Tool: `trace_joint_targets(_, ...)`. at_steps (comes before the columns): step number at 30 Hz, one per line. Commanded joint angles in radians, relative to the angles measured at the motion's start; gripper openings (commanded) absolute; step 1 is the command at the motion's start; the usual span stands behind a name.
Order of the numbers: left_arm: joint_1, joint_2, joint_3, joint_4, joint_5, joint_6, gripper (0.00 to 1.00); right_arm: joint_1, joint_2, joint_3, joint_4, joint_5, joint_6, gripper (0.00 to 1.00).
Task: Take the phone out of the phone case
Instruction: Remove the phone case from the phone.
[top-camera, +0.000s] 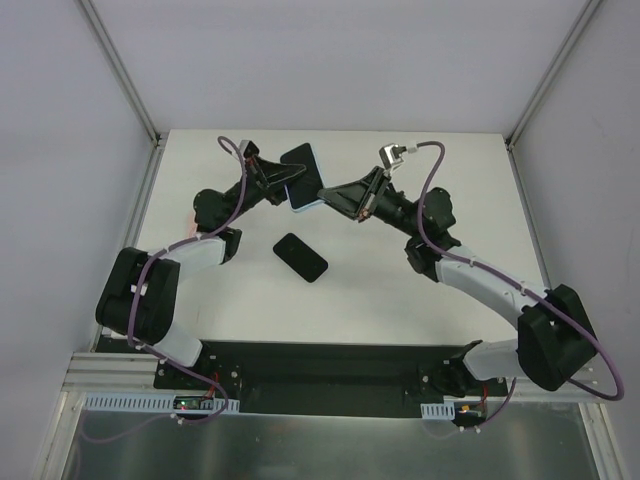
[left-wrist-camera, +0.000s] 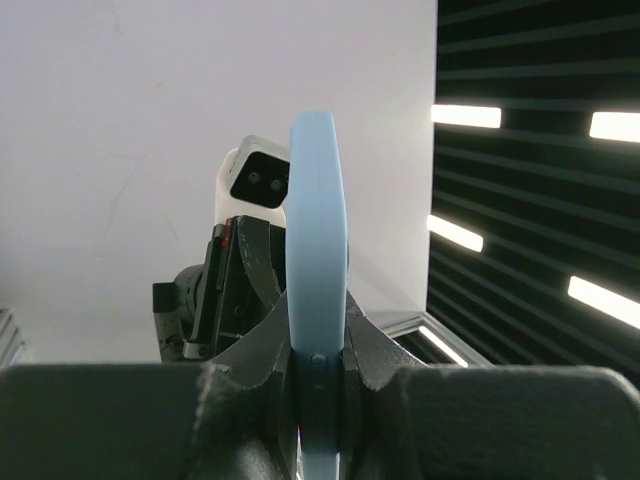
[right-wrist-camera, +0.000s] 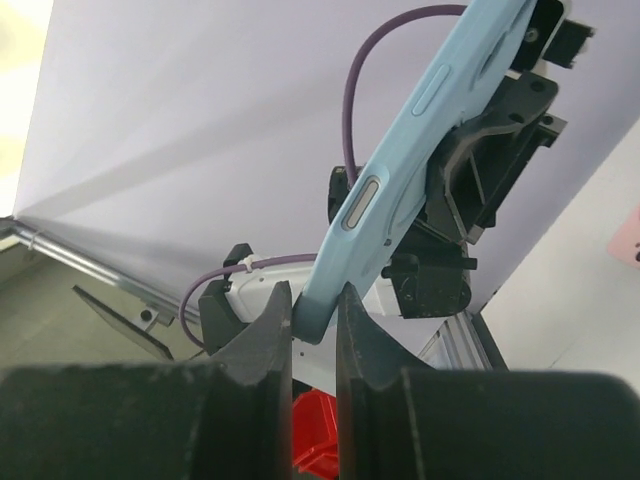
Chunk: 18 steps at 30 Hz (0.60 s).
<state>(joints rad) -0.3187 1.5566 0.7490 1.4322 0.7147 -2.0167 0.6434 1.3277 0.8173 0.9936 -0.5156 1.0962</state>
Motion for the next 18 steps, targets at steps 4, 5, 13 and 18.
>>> trace_joint_targets(4, -0.060, -0.027, 0.007, 0.251, 0.025, -0.119, 0.00, 0.065, 0.036, 0.252, 0.539, -0.293, 0.004, 0.01)
trace_joint_targets(5, -0.060, -0.030, 0.003, 0.251, 0.022, -0.117, 0.00, 0.065, 0.039, 0.256, 0.539, -0.299, 0.004, 0.02)
trace_joint_targets(13, -0.060, -0.055, 0.013, 0.251, 0.015, -0.126, 0.00, 0.065, 0.048, 0.255, 0.539, -0.323, -0.012, 0.01)
trace_joint_targets(18, -0.060, -0.064, 0.016, 0.251, 0.015, -0.129, 0.00, 0.068, 0.062, 0.256, 0.539, -0.337, -0.028, 0.01)
